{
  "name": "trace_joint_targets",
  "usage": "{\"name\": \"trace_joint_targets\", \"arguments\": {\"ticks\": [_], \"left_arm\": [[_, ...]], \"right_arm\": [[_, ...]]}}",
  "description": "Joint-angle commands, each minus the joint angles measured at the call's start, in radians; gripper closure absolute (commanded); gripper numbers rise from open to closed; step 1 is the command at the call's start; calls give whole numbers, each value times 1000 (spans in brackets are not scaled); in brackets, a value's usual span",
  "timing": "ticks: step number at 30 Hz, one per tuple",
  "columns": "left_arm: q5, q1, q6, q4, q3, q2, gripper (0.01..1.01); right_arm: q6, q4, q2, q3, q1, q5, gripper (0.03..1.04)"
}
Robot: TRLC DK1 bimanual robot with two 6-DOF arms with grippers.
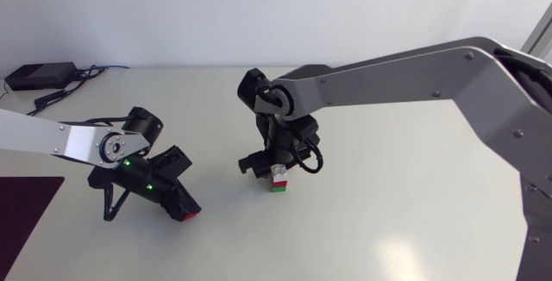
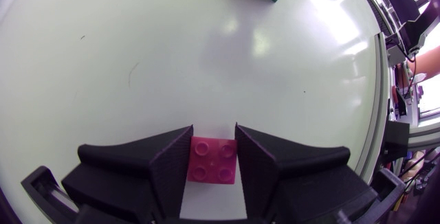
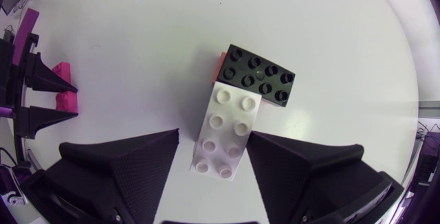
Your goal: Sort duplo bricks by size, large to the right and small to the left
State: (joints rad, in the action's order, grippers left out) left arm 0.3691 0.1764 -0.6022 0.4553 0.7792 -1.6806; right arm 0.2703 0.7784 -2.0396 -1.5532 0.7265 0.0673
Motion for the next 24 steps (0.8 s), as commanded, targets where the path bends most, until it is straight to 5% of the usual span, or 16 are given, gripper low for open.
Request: {"name": "trace_joint_targets", "arguments": {"ticks": [1, 2, 4, 14, 24], "left_arm": [[-21, -17, -18, 43, -24, 16, 431], [-19, -17, -16, 52, -20, 33, 195], [-18, -15, -8, 56, -9, 68, 46], [37, 110, 122, 39, 126, 85, 44], [51, 265, 191, -3, 313, -119, 44]], "right_arm": [[21, -4, -30, 36, 4, -4, 700], [20, -13, -22, 39, 2, -6, 739], [15, -18, -7, 47, 1, -6, 769], [-9, -60, 174, 162, -73, -1, 792], [-91, -117, 329, 369, -289, -15, 789]]}}
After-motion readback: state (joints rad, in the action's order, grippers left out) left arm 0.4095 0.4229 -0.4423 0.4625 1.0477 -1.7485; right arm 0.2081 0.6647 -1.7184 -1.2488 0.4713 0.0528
